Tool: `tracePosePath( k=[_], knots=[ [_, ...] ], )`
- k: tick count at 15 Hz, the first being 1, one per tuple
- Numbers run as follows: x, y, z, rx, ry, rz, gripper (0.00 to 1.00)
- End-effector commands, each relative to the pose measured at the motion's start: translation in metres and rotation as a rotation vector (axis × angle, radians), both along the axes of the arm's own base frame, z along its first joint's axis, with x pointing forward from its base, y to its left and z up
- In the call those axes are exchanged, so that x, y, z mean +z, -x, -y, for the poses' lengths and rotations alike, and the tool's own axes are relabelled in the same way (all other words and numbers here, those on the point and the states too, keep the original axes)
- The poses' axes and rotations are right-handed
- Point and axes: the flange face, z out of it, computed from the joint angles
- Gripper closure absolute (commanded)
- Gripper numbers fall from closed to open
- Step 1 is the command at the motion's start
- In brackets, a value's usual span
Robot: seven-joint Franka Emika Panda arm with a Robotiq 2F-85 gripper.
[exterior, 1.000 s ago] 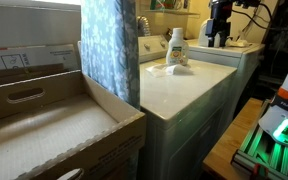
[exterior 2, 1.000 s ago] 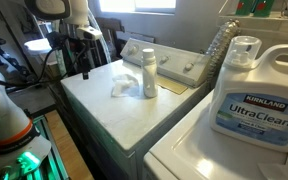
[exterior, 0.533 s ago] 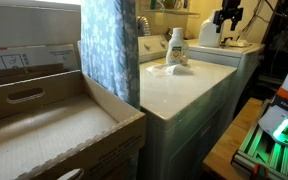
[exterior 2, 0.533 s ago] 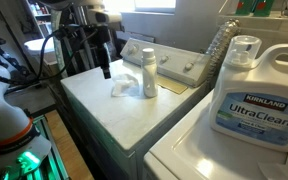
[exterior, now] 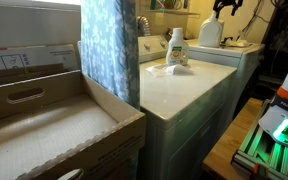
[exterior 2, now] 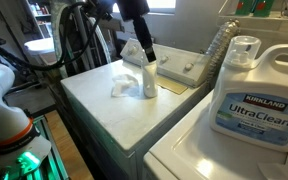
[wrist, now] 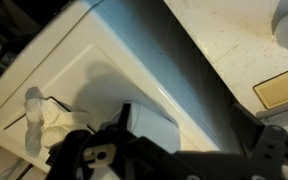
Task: Take the caps off the containers
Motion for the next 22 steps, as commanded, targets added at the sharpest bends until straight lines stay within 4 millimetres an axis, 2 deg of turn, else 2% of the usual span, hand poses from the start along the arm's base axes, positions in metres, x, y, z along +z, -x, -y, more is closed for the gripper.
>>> tracePosePath(
  k=[1, 2, 3, 7, 13, 18, 22],
  knots=[
    [0.000, -0.002, 0.001, -0.003, -0.001, -0.002, 0.00],
    [-0.001, -0.004, 0.008, -0.016, 0.039, 0.000, 0.00],
    [0.003, -0.010, 0.022, -0.069, 0.069, 0.038, 0.00],
    [0.024, -0.031, 0.069, -0.177, 0.166, 0.259, 0.00],
    [0.025, -0.058, 0.132, -0.420, 0.215, 0.493, 0.00],
    [0.016, -0.082, 0.144, -0.485, 0.211, 0.593, 0.00],
    [0.009, -0.095, 0.139, -0.491, 0.170, 0.612, 0.00]
  ],
)
